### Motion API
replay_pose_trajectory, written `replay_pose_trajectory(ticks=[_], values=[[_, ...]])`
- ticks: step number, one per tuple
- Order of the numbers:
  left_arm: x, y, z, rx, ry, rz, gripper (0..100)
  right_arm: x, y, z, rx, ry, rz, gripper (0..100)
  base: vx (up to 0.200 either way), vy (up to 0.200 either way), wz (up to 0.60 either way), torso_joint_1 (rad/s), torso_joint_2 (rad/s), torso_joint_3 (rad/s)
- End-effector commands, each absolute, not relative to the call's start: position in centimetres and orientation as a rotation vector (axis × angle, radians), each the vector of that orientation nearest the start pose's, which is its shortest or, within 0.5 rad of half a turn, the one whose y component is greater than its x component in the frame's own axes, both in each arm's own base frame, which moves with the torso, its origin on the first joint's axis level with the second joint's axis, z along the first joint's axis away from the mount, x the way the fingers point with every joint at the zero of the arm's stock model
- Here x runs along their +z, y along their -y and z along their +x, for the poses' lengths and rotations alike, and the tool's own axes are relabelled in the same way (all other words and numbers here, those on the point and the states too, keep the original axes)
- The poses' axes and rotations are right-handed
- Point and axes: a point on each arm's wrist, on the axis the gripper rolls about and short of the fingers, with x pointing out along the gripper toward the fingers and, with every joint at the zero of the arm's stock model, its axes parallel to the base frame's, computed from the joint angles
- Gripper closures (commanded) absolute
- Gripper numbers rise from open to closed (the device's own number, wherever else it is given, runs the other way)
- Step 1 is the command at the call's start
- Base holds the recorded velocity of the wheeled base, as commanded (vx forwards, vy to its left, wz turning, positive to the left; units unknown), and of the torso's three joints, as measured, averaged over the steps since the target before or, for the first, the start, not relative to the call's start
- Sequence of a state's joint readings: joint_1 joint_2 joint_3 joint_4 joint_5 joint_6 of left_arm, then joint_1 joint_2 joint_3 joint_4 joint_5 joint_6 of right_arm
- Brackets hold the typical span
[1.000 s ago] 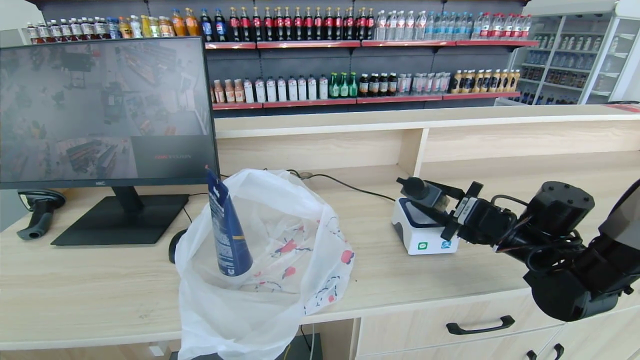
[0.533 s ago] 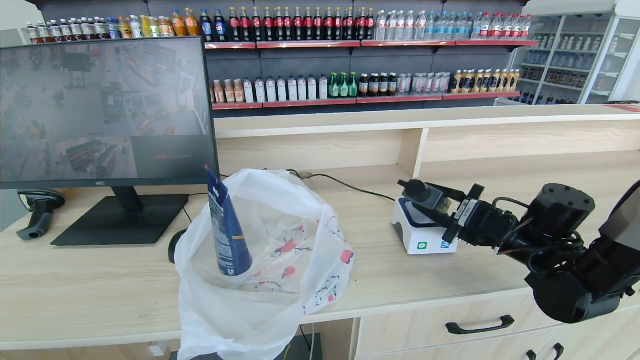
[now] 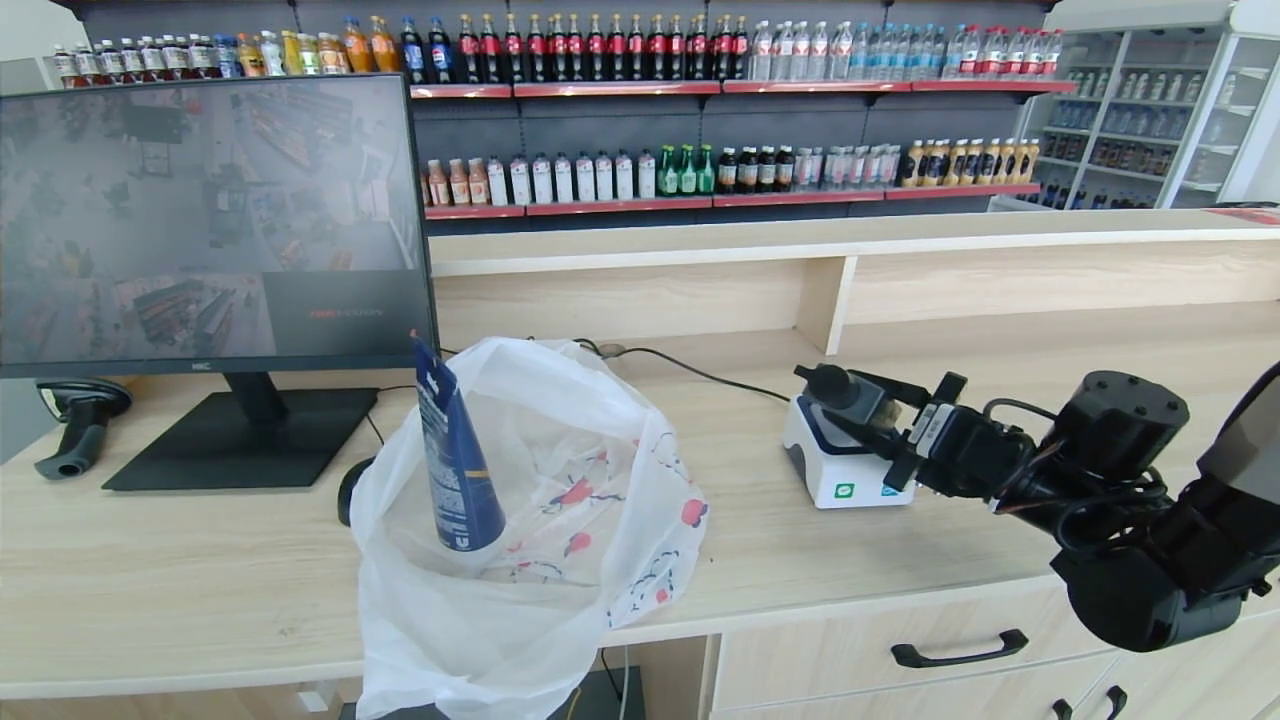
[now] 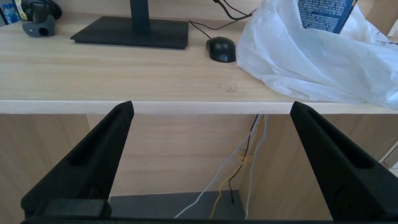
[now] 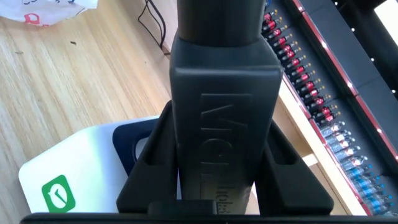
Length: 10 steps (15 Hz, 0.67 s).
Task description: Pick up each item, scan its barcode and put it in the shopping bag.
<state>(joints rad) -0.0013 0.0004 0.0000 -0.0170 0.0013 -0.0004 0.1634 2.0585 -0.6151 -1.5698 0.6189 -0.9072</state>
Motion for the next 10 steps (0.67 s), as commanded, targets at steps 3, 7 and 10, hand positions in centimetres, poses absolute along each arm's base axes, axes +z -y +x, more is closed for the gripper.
replay_pose_trajectory(ticks=[3,7,10], values=[[7.7,0.0,-2.3,0.000,0.017,-0.002,0,15.1,-7.1,31.3,0.643,0.543,-0.803,100,0.000,0.000,0.00,0.000,0.00,0.000],[7.7,0.0,-2.3,0.002,0.012,-0.003,0,19.0,-7.1,27.2,0.462,0.514,-0.605,100,0.000,0.000,0.00,0.000,0.00,0.000],[7.7,0.0,-2.3,0.002,0.012,-0.005,0,20.1,-8.2,24.2,0.321,0.449,-0.363,100,0.000,0.000,0.00,0.000,0.00,0.000]])
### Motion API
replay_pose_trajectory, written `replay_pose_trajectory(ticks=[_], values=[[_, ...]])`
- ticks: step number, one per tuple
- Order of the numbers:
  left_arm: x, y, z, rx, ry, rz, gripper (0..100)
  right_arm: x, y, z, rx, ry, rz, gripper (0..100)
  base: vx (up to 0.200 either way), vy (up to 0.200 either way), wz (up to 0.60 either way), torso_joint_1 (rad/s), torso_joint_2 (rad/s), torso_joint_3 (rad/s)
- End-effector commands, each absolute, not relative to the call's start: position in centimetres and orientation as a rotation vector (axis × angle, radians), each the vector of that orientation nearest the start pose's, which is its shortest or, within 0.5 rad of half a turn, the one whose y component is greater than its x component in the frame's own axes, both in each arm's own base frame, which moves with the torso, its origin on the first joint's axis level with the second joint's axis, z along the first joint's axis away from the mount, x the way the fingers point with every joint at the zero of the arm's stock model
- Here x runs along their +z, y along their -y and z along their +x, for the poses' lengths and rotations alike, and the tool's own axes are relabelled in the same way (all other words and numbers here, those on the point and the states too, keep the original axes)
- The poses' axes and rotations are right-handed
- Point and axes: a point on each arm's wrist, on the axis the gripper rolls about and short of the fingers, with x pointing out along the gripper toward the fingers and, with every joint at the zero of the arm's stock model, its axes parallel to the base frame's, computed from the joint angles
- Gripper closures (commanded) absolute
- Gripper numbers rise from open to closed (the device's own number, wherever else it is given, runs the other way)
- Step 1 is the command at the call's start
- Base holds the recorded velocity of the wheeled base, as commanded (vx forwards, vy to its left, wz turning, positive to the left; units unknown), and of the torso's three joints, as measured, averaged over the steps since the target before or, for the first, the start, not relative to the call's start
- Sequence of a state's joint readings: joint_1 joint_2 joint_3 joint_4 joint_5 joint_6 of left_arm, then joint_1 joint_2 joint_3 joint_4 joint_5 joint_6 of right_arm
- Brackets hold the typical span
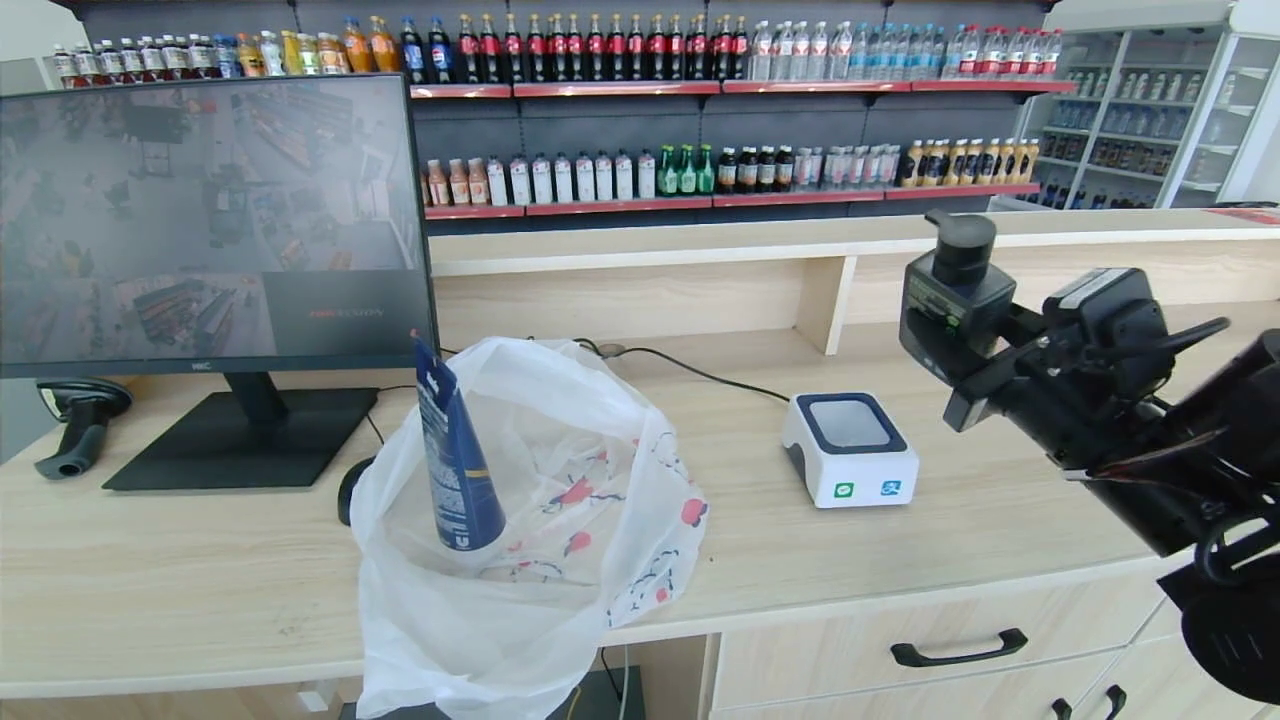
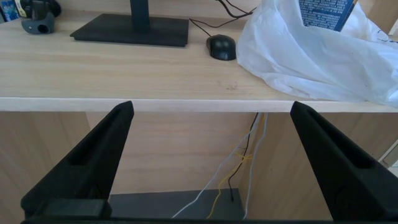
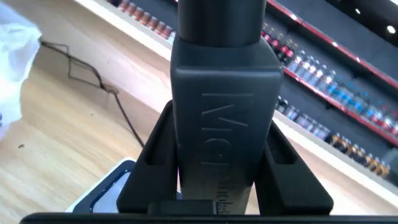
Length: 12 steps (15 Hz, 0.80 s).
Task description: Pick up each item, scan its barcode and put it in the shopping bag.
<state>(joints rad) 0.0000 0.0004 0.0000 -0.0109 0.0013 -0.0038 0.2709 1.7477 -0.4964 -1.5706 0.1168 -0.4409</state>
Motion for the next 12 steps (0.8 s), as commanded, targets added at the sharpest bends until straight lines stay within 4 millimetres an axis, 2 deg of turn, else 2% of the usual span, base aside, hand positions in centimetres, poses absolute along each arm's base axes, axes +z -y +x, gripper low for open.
replay_pose_trajectory(ticks=[1,4,6,7,10,12], values=[[7.7,0.0,-2.3,0.002,0.011,-0.005,0,20.0,-8.6,23.7,0.308,0.429,-0.300,100,0.000,0.000,0.00,0.000,0.00,0.000],[7.6,0.0,-2.3,0.002,0.009,-0.003,0,19.8,-8.4,23.5,0.274,0.391,-0.172,100,0.000,0.000,0.00,0.000,0.00,0.000],[7.6,0.0,-2.3,0.002,0.009,-0.003,0,18.4,-7.9,23.2,0.247,0.301,-0.029,100,0.000,0.000,0.00,0.000,0.00,0.000],[7.6,0.0,-2.3,0.002,0.009,-0.005,0,17.5,-7.8,23.4,0.245,0.258,-0.002,100,0.000,0.000,0.00,0.000,0.00,0.000],[7.6,0.0,-2.3,0.002,0.009,-0.003,0,17.4,-8.0,24.1,0.248,0.256,0.026,100,0.000,0.000,0.00,0.000,0.00,0.000],[7.6,0.0,-2.3,0.002,0.009,-0.003,0,17.2,-8.0,24.1,0.249,0.245,0.041,100,-0.200,0.000,0.00,0.002,0.00,0.002]])
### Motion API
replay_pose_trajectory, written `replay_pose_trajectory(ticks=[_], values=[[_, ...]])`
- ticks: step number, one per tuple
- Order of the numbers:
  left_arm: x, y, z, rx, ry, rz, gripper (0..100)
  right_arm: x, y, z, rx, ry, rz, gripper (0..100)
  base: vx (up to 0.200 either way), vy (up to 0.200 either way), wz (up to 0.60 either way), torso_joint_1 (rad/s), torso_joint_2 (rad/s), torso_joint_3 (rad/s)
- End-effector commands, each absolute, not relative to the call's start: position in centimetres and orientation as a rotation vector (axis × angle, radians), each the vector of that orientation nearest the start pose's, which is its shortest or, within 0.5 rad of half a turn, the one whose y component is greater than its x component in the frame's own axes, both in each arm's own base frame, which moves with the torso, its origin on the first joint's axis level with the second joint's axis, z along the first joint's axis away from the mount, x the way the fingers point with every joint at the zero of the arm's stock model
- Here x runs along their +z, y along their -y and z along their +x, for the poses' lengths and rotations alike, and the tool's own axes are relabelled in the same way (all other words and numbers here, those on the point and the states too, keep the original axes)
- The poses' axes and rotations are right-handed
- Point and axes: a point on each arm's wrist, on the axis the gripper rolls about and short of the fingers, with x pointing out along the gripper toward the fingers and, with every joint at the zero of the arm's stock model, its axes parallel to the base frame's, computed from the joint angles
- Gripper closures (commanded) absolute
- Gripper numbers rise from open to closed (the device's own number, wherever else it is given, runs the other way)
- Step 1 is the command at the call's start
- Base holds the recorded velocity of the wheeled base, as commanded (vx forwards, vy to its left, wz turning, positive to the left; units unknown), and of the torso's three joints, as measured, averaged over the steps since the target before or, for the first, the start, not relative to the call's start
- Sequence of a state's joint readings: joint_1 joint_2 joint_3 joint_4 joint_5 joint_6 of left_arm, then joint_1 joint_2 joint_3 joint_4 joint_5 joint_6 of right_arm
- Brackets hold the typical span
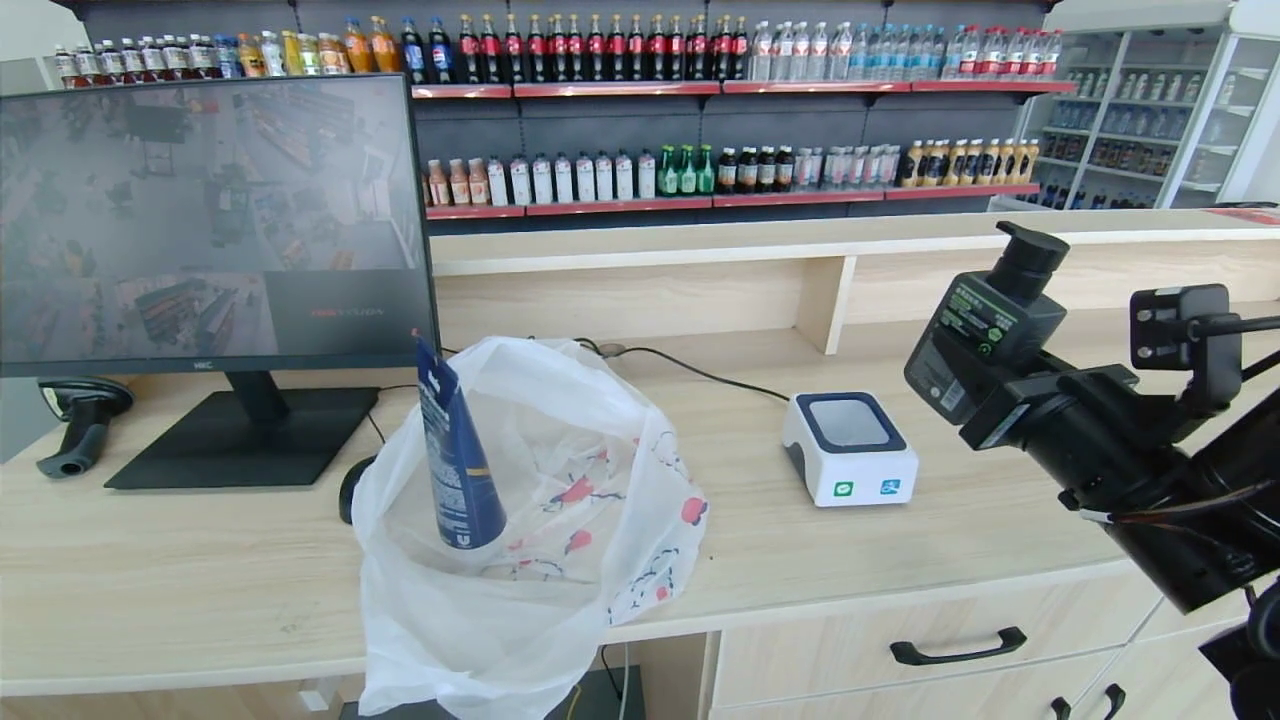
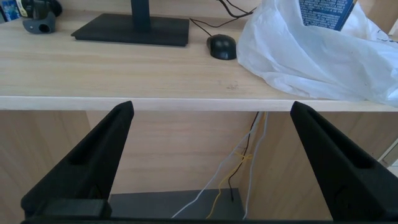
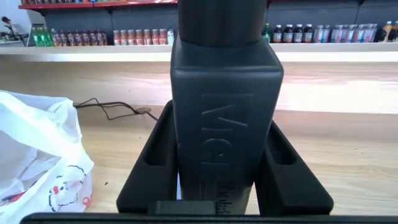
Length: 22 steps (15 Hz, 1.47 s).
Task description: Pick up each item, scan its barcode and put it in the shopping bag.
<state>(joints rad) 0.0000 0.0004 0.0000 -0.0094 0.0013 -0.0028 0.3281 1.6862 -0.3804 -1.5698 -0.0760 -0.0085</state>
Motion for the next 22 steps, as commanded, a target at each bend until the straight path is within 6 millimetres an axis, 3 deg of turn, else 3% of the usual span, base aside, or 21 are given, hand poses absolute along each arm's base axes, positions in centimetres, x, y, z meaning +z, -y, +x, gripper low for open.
replay_pose_trajectory(ticks=[1,3,7,13,20,22], values=[[7.6,0.0,-2.3,0.002,0.009,-0.003,0,17.1,-8.0,24.0,0.251,0.239,0.041,100,-0.200,0.000,0.00,0.012,0.01,-0.007],[7.6,0.0,-2.3,0.000,0.009,-0.003,0,16.9,-8.0,23.9,0.253,0.230,0.042,100,-0.200,0.000,0.00,0.007,0.00,0.002],[7.6,0.0,-2.3,0.000,0.009,-0.002,0,16.9,-7.9,23.7,0.254,0.229,0.048,100,0.000,0.000,0.00,0.000,0.00,0.000],[7.6,0.0,-2.3,0.000,0.009,-0.003,0,17.1,-7.7,23.0,0.253,0.235,0.048,100,0.000,0.200,0.00,0.010,0.00,0.002],[7.6,0.0,-2.3,0.000,0.009,-0.003,0,17.3,-7.6,22.7,0.255,0.243,0.048,100,0.000,0.000,0.00,0.000,0.00,0.000],[7.6,0.0,-2.3,0.000,0.009,-0.003,0,17.3,-7.7,22.8,0.256,0.241,0.048,100,0.000,0.000,0.60,0.005,0.01,0.000]])
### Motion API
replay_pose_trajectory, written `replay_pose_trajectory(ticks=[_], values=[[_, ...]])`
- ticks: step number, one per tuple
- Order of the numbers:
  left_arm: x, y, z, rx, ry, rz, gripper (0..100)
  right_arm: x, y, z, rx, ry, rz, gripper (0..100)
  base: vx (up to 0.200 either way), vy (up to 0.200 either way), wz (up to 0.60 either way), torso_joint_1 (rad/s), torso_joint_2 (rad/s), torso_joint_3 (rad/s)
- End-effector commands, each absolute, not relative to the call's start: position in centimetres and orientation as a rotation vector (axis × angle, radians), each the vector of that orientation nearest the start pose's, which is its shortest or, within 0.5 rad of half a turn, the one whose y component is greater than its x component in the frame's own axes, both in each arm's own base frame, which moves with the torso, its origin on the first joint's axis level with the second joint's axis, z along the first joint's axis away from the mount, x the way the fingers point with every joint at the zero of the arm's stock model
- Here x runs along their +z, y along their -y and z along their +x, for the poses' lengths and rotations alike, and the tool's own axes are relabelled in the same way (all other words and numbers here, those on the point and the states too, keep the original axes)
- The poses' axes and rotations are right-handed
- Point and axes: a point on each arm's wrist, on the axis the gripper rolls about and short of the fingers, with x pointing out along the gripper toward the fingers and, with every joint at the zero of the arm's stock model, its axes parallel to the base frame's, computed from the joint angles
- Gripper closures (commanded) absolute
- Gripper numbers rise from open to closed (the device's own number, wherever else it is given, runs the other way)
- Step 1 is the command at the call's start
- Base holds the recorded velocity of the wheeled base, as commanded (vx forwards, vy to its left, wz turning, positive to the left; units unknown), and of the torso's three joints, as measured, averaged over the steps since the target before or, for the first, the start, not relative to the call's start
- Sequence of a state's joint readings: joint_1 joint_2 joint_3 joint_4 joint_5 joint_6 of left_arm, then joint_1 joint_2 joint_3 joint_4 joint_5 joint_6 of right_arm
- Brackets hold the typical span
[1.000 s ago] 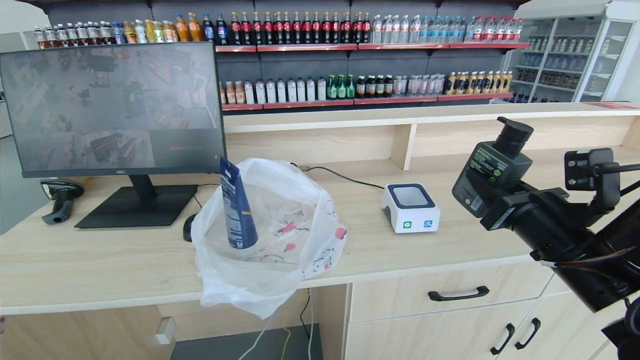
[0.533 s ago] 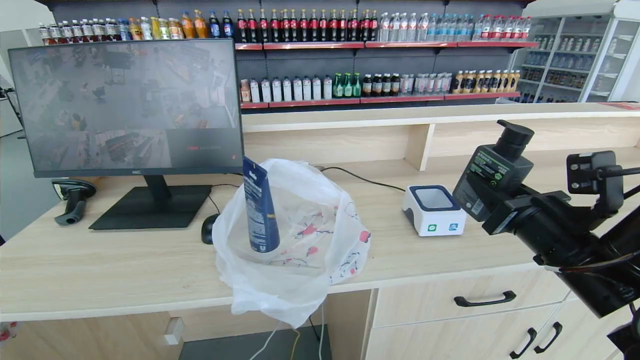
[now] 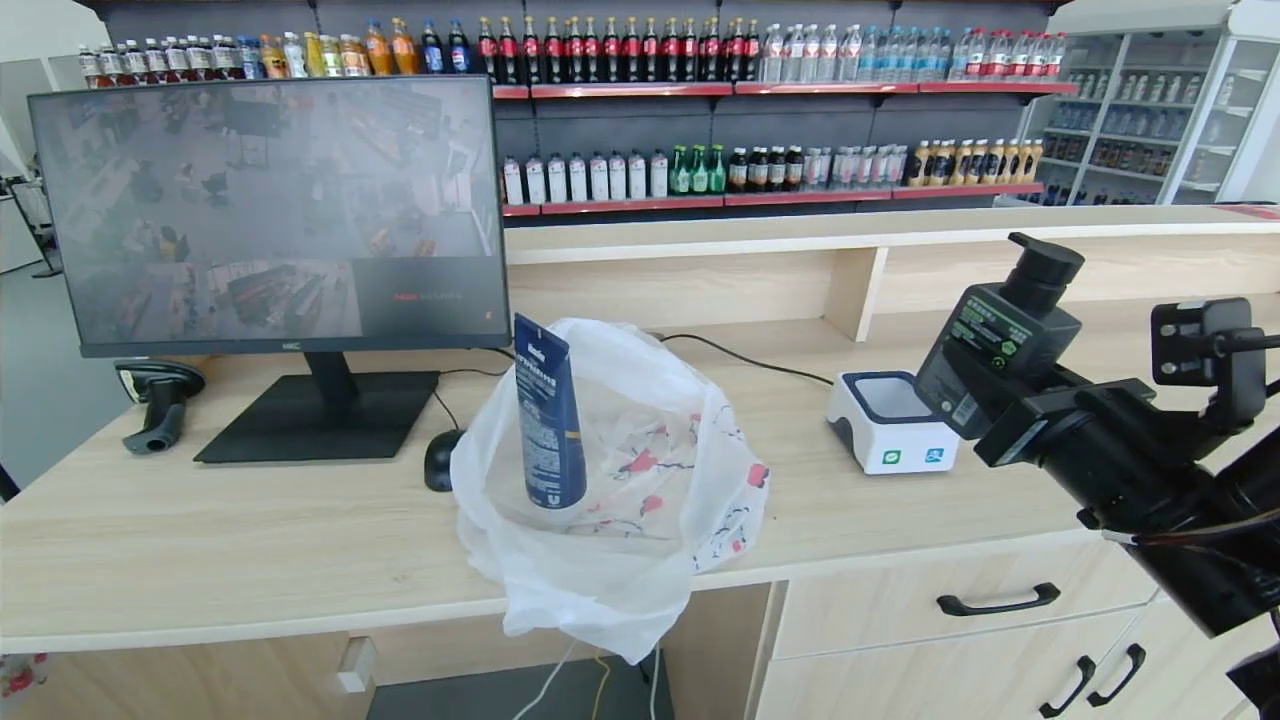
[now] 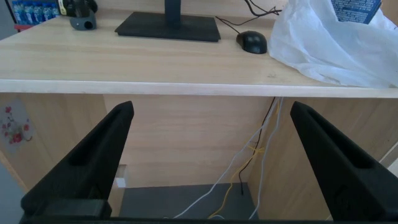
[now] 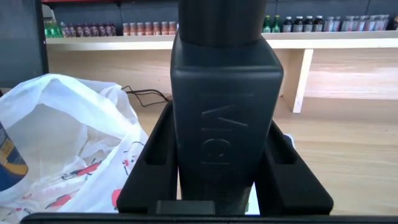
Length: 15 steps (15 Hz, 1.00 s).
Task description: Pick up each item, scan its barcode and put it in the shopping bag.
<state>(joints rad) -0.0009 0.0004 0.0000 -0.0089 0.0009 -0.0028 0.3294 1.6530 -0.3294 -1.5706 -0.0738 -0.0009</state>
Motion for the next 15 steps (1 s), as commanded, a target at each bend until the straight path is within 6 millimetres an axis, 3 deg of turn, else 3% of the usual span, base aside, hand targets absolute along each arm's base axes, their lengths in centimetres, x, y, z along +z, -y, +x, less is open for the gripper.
replay_pose_trajectory(ticks=[1,4,9,15], values=[[7.6,0.0,-2.3,0.000,0.009,-0.003,0,17.2,-7.7,22.8,0.256,0.240,0.048,100,0.000,0.000,0.60,0.007,0.00,0.002],[7.6,0.0,-2.3,0.000,0.009,-0.003,0,17.2,-7.7,22.8,0.256,0.238,0.049,100,0.000,0.000,0.60,0.004,0.00,0.002],[7.6,0.0,-2.3,0.000,0.009,-0.003,0,16.0,-8.0,23.1,0.286,0.188,0.039,100,0.000,0.000,0.00,0.000,0.00,0.000],[7.7,0.0,-2.3,0.002,0.011,-0.005,0,13.1,-10.4,26.0,0.392,0.100,0.014,100,0.000,0.000,0.00,0.000,0.00,0.000]])
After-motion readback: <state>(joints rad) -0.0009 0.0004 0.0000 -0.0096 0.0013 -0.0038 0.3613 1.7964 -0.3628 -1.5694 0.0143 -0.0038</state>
